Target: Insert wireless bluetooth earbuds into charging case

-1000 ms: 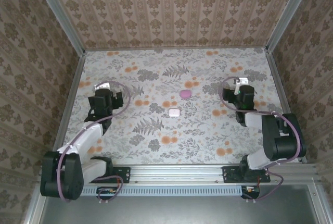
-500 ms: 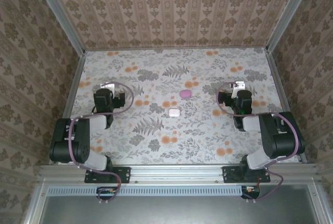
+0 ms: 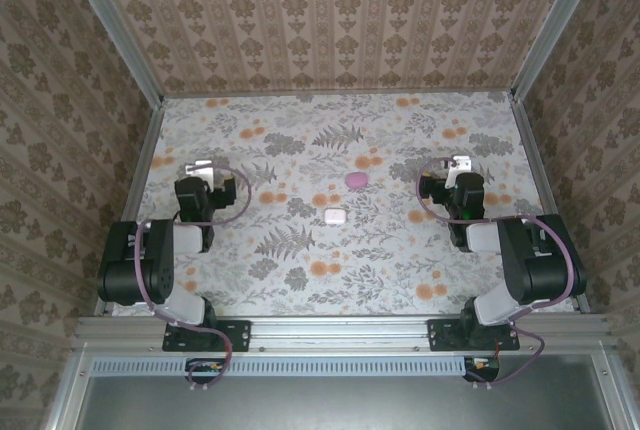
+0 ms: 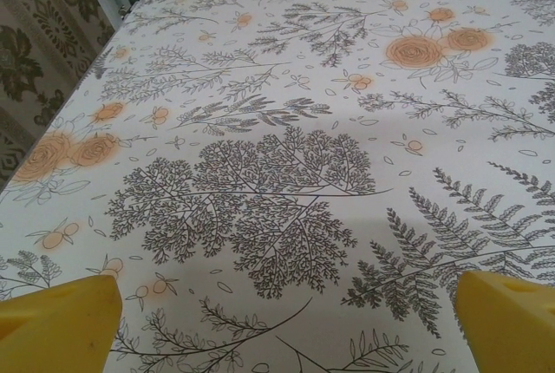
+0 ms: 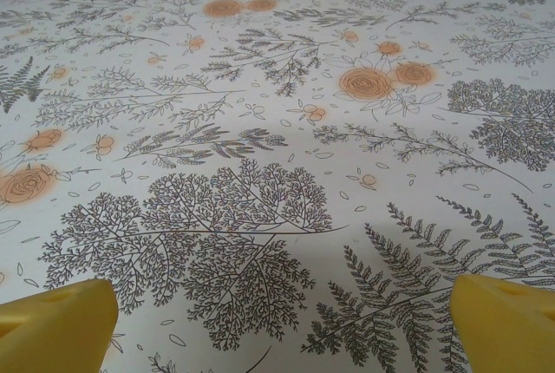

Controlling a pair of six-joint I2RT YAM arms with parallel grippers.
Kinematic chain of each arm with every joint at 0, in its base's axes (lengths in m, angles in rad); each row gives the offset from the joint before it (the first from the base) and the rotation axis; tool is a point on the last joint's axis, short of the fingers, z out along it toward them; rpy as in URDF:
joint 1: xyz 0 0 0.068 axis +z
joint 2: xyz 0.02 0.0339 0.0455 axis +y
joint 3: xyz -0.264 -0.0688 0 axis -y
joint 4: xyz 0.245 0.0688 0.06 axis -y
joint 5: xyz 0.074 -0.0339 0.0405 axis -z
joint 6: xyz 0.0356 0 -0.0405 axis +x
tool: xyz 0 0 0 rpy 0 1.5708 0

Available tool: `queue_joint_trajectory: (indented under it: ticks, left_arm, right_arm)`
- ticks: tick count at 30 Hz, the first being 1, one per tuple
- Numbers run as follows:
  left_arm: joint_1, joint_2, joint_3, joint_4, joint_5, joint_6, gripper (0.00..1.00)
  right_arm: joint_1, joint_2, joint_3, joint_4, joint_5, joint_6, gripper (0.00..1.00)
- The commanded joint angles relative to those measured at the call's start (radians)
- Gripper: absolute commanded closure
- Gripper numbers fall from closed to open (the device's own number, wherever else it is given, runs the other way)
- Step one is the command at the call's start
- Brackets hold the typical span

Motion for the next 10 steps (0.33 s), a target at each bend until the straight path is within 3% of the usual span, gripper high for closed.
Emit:
queue_joint_trajectory:
  ticks: [1,10]
  left_arm:
    - [-0.009,0.002,0.010,0.036,-0.010,-0.003,0.00]
    - [-0.008,0.001,0.010,0.036,-0.011,-0.002,0.00]
  right_arm:
    - [0.004,-0.004,0.013,0.029,0.017,0.000,0.00]
    - [0.003,-0.004,0.011,0.031,0.017,0.000,0.00]
